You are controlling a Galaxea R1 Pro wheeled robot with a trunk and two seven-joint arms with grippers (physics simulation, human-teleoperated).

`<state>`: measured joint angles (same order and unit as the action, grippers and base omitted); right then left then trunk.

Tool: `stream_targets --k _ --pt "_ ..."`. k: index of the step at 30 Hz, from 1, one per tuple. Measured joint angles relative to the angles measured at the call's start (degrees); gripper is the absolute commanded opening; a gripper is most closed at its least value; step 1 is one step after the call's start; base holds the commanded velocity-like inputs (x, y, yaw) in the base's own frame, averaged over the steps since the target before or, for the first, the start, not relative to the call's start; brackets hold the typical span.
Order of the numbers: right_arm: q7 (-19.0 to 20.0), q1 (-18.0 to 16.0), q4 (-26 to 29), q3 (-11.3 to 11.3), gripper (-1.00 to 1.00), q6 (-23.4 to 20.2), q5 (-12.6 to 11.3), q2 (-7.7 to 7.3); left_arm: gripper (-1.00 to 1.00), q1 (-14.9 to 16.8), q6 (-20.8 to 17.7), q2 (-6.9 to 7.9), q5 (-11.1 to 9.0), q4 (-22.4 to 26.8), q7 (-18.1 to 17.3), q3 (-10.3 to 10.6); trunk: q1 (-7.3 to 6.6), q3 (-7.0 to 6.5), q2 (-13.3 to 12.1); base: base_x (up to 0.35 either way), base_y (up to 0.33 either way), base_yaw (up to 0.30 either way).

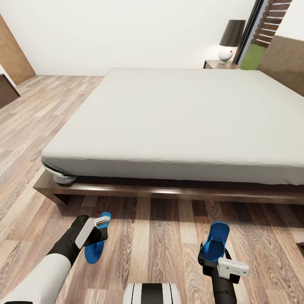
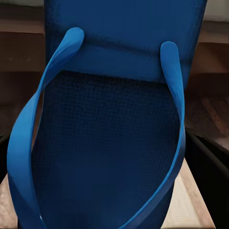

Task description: In the bedroom, move the book from the bed onto either nightstand, and place the two sandals side by side next to the bed.

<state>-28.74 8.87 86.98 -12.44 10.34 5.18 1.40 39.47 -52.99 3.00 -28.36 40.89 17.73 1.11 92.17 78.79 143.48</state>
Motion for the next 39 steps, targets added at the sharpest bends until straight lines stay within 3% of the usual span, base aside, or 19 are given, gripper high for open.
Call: stream_targets --k 7,11,36,39 --pt "0.0 0.0 -0.1 0.0 -1.0 0.0 0.0 0.0 -1.0 0.0 2.9 -0.29 -0.2 0.0 0.0 -0.1 0.18 1.55 0.1 0.0 0.0 0.0" --pt "0.0 0.0 -0.1 0.0 -1.0 0.0 0.0 0.0 -1.0 0.0 5.4 -0.3 -0.3 -0.5 0.0 -0.2 0.21 1.77 0.1 0.0 0.0 0.0" --pt "0.0 0.0 -0.1 0.0 -1.0 0.1 0.0 0.0 -1.0 0.0 7.3 -0.3 -0.5 -0.5 -0.7 -0.4 0.85 7.31 0.4 0.0 0.0 0.0" --pt "0.0 0.0 -0.1 0.0 -1.0 0.1 0.1 0.0 -1.0 0.0 7.4 -0.3 -0.5 -0.4 -0.7 -0.4 0.85 7.32 0.4 0.0 0.0 0.0"
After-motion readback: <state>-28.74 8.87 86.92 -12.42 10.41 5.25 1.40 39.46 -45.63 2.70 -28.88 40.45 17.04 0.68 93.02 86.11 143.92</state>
